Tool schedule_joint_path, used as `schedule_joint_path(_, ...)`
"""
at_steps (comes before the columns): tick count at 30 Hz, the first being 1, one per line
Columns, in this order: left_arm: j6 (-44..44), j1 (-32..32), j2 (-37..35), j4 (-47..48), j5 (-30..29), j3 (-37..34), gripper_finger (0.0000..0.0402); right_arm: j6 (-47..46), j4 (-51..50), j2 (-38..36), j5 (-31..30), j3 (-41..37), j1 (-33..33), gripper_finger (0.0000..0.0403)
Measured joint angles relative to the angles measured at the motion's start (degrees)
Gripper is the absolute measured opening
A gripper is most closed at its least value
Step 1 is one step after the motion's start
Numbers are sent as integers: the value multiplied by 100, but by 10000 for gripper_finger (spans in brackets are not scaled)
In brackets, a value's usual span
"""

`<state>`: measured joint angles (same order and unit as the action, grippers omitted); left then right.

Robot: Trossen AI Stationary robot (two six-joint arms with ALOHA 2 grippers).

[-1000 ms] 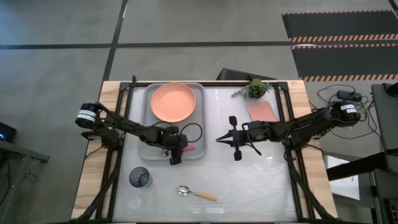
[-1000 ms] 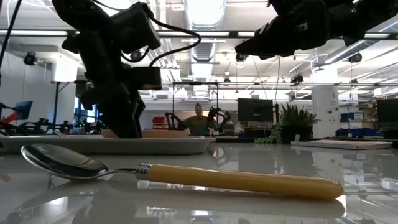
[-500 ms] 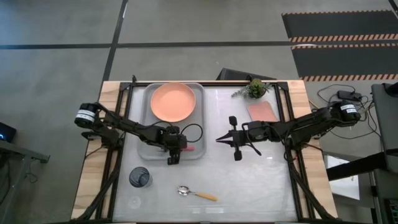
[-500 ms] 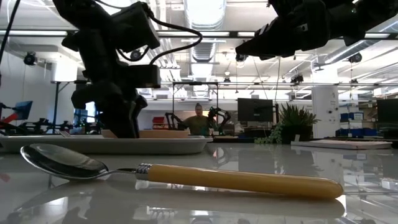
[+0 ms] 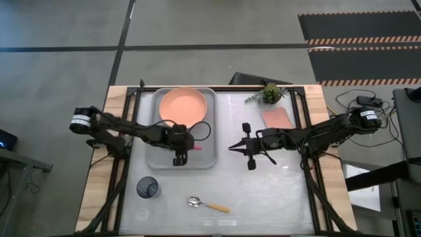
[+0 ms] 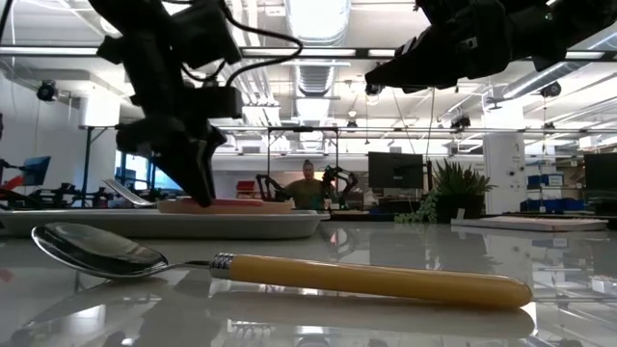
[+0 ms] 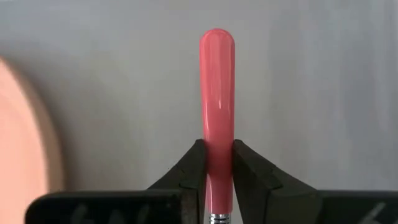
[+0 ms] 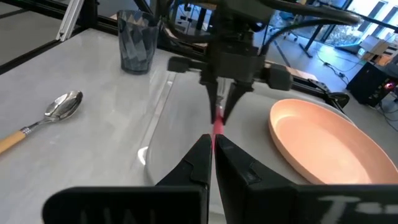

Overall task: Pick and place plate/cup/fork/spoon on tray
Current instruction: Put the pink fork on the gray serving tray to the left of the orange plate

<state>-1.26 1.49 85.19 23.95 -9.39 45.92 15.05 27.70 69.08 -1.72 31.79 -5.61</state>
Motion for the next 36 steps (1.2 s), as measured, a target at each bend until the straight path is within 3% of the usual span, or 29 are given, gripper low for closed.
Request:
schedule_joint_path(10,-713,-455,33,-96,-4,-38,40,-4,0,0,-2,0,0,9)
schedule_joint_path(36,-830,-782,96,-661,-144,-548,41,-49,-40,0,-2,0,0,9)
